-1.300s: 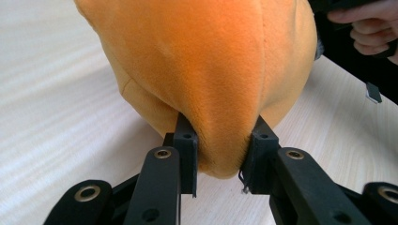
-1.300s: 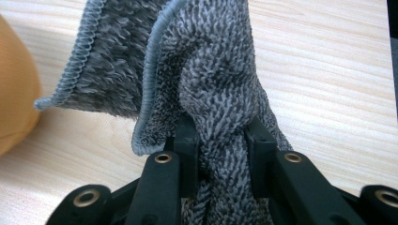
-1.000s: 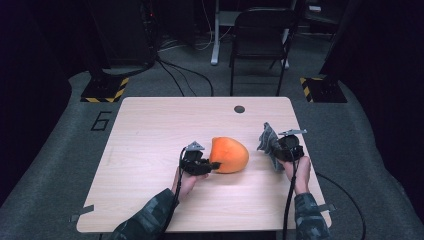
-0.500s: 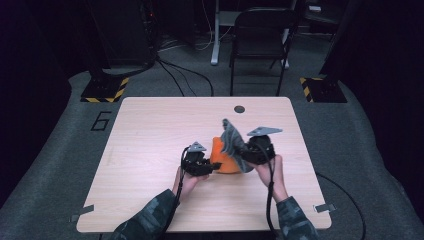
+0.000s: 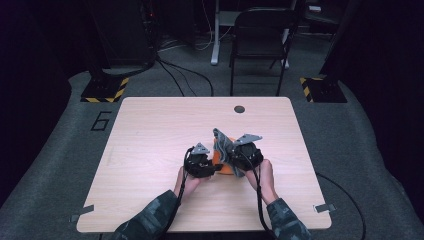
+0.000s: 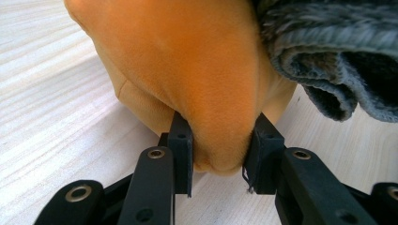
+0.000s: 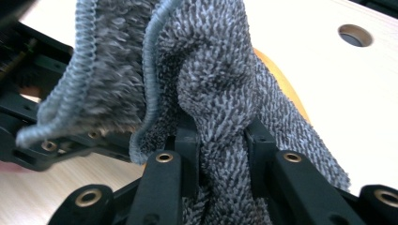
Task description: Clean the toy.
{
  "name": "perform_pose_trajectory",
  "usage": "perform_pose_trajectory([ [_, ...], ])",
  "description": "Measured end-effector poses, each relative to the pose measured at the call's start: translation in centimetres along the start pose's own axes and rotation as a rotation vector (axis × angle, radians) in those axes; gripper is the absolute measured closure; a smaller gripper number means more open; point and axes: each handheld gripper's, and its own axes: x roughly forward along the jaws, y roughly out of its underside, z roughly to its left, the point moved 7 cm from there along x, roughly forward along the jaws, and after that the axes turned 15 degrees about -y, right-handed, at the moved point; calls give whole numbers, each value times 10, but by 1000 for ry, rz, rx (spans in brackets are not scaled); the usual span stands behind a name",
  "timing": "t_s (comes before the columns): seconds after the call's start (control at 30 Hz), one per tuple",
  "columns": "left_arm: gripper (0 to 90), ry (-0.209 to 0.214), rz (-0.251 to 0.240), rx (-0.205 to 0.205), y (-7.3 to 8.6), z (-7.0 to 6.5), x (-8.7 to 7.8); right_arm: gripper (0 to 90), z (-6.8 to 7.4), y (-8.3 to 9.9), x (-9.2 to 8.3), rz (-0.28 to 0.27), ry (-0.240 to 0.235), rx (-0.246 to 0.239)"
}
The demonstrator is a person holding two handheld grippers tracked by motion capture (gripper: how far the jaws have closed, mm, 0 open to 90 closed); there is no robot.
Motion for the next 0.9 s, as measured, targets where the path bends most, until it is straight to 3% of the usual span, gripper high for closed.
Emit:
perform_pose_trajectory([
  [0.27,676,7,-10,3,-1,-1,1,718,-9,7,-7,10,18,30],
  [0.3,675,10,-9,-15,-1,-2,1,718,-12,9,-9,20,23,27],
  [0.6,675,20,-14,-4,-1,0,1,713,-43,27,-17,41,52,113],
  [0.7,675,21,-13,-2,-1,0,1,713,-58,38,-17,65,75,147],
  [0.77,675,19,-9,-4,0,1,1,713,-72,50,-13,119,135,158],
  [0.9,675,23,-20,-11,-2,2,2,710,-90,79,8,162,85,237],
])
